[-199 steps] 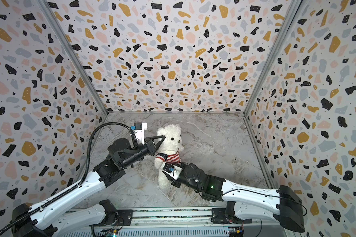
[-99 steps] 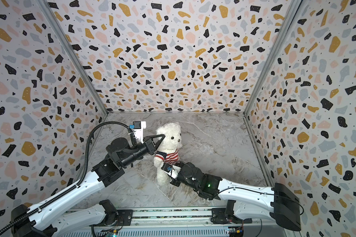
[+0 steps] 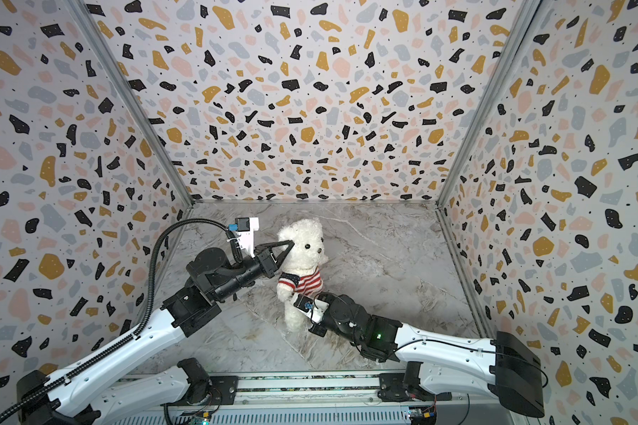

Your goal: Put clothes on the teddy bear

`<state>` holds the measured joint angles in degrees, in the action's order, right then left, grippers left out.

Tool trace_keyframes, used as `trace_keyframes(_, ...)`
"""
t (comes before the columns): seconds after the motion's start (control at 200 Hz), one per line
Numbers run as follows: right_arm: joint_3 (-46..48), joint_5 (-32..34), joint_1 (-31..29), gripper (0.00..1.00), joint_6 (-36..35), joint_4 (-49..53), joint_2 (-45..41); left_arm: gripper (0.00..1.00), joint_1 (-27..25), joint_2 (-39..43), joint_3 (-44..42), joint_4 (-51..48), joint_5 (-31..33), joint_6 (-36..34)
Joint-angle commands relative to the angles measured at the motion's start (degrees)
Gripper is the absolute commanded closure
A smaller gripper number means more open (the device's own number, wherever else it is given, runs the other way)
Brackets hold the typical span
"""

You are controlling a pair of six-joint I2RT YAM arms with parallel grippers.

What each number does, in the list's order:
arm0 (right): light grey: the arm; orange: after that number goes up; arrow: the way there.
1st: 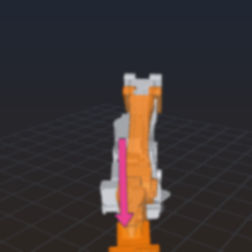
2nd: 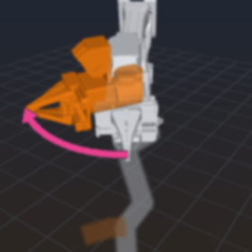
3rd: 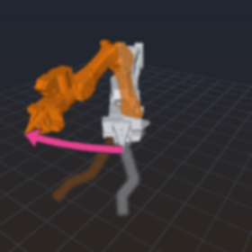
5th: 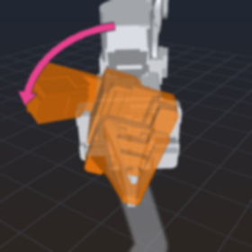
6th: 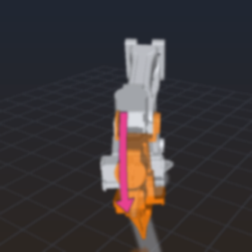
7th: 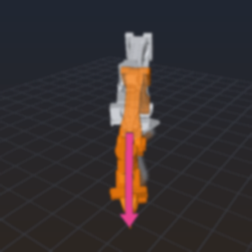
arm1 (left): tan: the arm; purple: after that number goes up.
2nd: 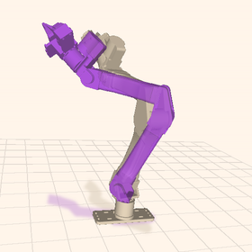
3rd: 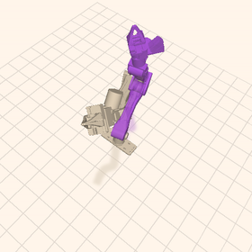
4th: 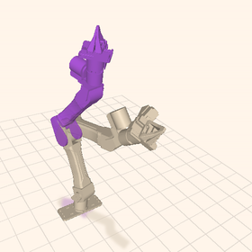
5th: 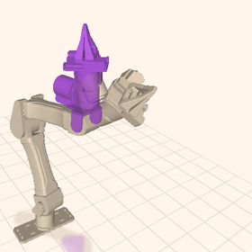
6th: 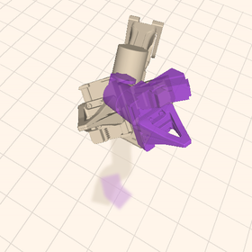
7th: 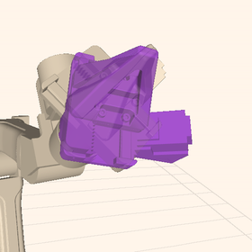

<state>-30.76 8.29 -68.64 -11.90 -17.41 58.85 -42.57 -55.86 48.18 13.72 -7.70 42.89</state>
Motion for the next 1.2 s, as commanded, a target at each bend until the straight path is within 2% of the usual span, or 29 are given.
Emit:
trace_keyframes(0.0, 2.04, -1.85, -0.9, 1.0, 0.64, -0.57, -1.32, 1.0, -0.39, 1.61, 1.47, 4.83, 1.05, 0.46)
trace_keyframes(0.19, 1.2, -1.36, -3.04, 1.0, 0.04, -0.11, -1.77, 1.0, -0.4, 1.56, 1.04, 4.47, 0.96, 0.11)
trace_keyframes(0.45, -0.09, 2.54, -5.42, 0.82, 1.28, 4.17, -10.01, 1.0, -0.35, 3.6, 0.67, 1.26, -2.01, -4.74)
trace_keyframes(0.676, 1.49, 11.5, -11.34, 0.69, 2.38, 9.04, -18.45, 1.0, -0.32, 4.72, 1.5, -4.48, -8.93, -9.75)
trace_keyframes(1.001, 3.96, 15.57, -15.82, 0.68, -4.46, 7.97, -21.0, 1.0, -0.32, 6.33, 2.27, -5.06, -15.72, -8.95)
trace_keyframes(1.196, 3.42, 16.39, -16.35, 0.66, -5.85, 7.47, -20.19, 1.0, -0.33, 6.98, 2.1, -6.0, -17.16, -8.4)
